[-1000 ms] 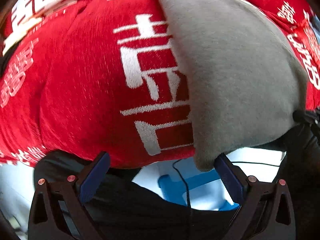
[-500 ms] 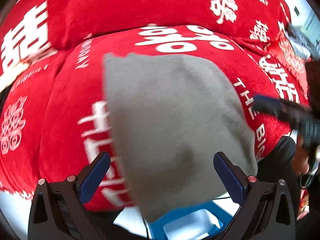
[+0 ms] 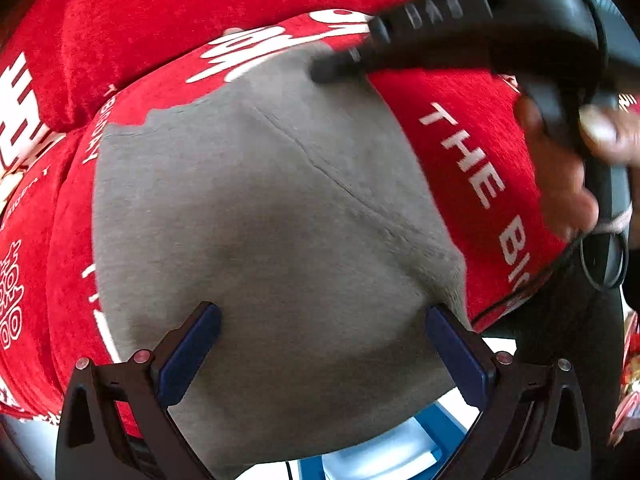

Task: Fold small clothes

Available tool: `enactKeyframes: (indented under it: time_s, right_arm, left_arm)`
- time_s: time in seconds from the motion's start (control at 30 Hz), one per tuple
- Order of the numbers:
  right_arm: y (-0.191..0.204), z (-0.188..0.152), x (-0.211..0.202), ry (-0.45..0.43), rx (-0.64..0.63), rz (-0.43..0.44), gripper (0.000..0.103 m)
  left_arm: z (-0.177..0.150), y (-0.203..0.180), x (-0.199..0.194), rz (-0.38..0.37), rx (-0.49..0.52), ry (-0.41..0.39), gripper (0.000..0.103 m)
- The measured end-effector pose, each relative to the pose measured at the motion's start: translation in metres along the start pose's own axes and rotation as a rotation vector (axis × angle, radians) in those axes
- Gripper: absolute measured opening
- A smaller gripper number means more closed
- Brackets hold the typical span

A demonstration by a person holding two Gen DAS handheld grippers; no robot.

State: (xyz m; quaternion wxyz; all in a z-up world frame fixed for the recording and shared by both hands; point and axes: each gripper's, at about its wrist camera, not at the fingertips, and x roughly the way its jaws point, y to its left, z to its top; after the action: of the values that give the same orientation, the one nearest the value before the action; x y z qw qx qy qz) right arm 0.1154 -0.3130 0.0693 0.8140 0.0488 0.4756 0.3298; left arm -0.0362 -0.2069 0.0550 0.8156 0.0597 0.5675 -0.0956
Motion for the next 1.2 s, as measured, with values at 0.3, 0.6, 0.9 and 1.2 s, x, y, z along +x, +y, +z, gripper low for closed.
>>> enactKeyframes:
  time_s: [0.3,0.6,0.9,1.2]
  right_arm:
    - [-0.016,-0.006,0.016,0.058,0.049,-0.056,0.014]
    - [0.039,-0.035,-0.041,-0.019,-0.093,-0.139,0.062]
    - [0.087,-0.050,-0.010,0.017,-0.260,-0.186,0.067]
    - [0.078,-0.091,-0.011,0.098,-0.382,-0.275,0.067]
  left_arm:
    - [0.000,-0.009,0.007,0.026,0.031,0.000,0.103]
    - [-0.010,0.050,-0.028,0.043,-0.132,-0.062,0.103]
    - [-0.028,0.118,0.000,0.062,-0.318,-0.007,0.103]
    - [-0.030,0.119,0.001,0.040,-0.320,-0.005,0.103]
